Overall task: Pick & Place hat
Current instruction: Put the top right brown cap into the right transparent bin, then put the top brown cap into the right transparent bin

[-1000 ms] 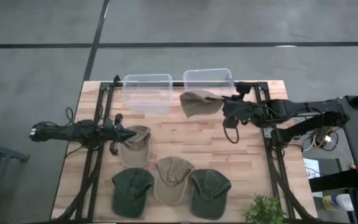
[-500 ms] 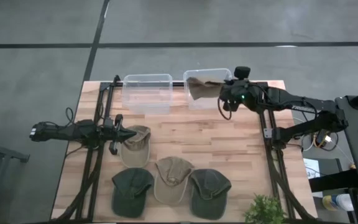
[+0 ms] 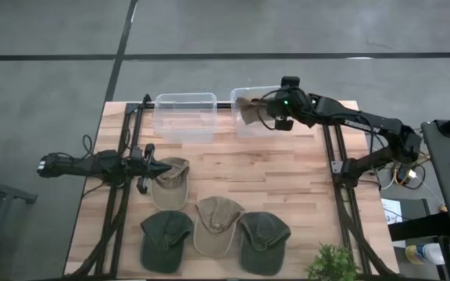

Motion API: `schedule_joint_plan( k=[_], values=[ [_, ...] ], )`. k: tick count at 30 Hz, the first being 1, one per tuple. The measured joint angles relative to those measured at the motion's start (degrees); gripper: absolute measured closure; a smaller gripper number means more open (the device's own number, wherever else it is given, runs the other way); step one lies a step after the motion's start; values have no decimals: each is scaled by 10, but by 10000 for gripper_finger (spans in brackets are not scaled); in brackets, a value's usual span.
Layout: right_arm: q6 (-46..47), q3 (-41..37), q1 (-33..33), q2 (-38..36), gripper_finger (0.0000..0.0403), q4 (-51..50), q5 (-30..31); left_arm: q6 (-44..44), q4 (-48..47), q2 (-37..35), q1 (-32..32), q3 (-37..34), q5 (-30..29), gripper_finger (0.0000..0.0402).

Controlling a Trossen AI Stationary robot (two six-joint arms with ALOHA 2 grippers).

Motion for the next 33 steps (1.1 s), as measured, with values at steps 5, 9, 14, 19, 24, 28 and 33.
schedule_joint_plan(
  k=[5, 9, 14, 19, 24, 28, 33],
  values=[
    [5, 12, -8, 37, 390, -2, -36, 0, 0, 0, 0, 0, 0, 401],
    [8, 20, -10, 61, 390, -6, -35, 0, -4, 0, 0, 0, 0, 401],
    [41, 36, -15, 92, 368, -15, -35, 1, -4, 0, 0, 0, 0, 401],
    [48, 54, -18, 108, 308, -17, -24, 1, -4, 0, 0, 0, 0, 401],
    [51, 71, -19, 111, 242, -14, 14, 1, -4, 0, 0, 0, 0, 401],
    [63, 89, -18, 105, 203, -31, 38, 1, -3, 0, 0, 0, 0, 401],
    [110, 96, 5, 89, 185, -44, 34, -1, -3, 0, 0, 0, 0, 401]
  ],
)
